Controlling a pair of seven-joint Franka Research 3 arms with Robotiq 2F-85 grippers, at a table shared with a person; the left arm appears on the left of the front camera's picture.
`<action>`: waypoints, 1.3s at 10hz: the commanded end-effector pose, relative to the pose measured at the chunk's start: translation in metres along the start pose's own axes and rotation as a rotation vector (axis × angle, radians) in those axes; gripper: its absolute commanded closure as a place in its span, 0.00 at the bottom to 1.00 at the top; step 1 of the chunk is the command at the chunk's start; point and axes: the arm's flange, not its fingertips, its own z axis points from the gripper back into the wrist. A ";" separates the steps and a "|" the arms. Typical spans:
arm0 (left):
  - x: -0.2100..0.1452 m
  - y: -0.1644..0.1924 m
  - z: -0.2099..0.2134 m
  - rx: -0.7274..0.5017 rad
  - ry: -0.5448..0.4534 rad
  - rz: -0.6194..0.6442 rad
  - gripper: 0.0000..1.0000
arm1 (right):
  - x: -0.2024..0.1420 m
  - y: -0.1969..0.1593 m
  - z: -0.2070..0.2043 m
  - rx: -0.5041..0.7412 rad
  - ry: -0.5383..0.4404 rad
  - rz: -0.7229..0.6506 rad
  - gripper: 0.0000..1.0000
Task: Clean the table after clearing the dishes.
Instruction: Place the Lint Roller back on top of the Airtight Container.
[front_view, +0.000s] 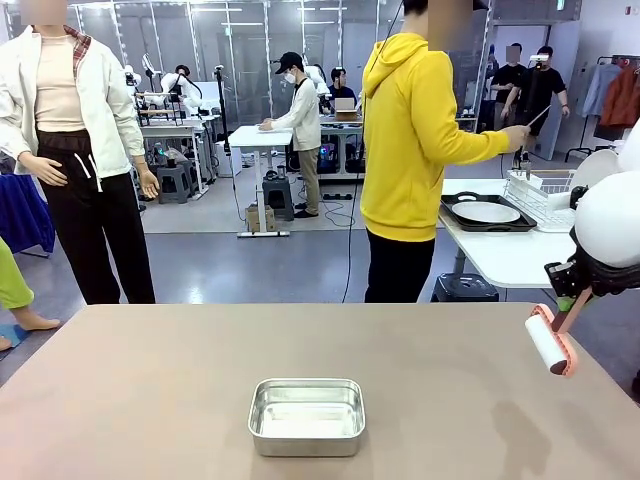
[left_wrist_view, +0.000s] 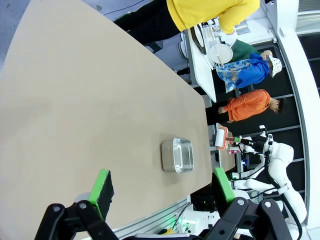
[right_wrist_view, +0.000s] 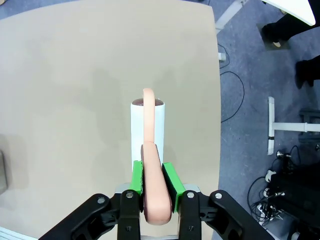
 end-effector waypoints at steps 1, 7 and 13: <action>0.000 0.000 0.001 -0.007 -0.009 -0.004 0.00 | 0.002 -0.001 0.002 -0.008 0.000 0.005 0.78; 0.000 0.000 0.001 -0.007 -0.009 -0.004 0.00 | 0.000 0.026 0.055 0.193 -0.125 0.305 0.78; 0.000 0.000 0.001 -0.007 -0.009 -0.004 0.00 | 0.044 0.235 0.128 0.322 -0.138 1.194 0.78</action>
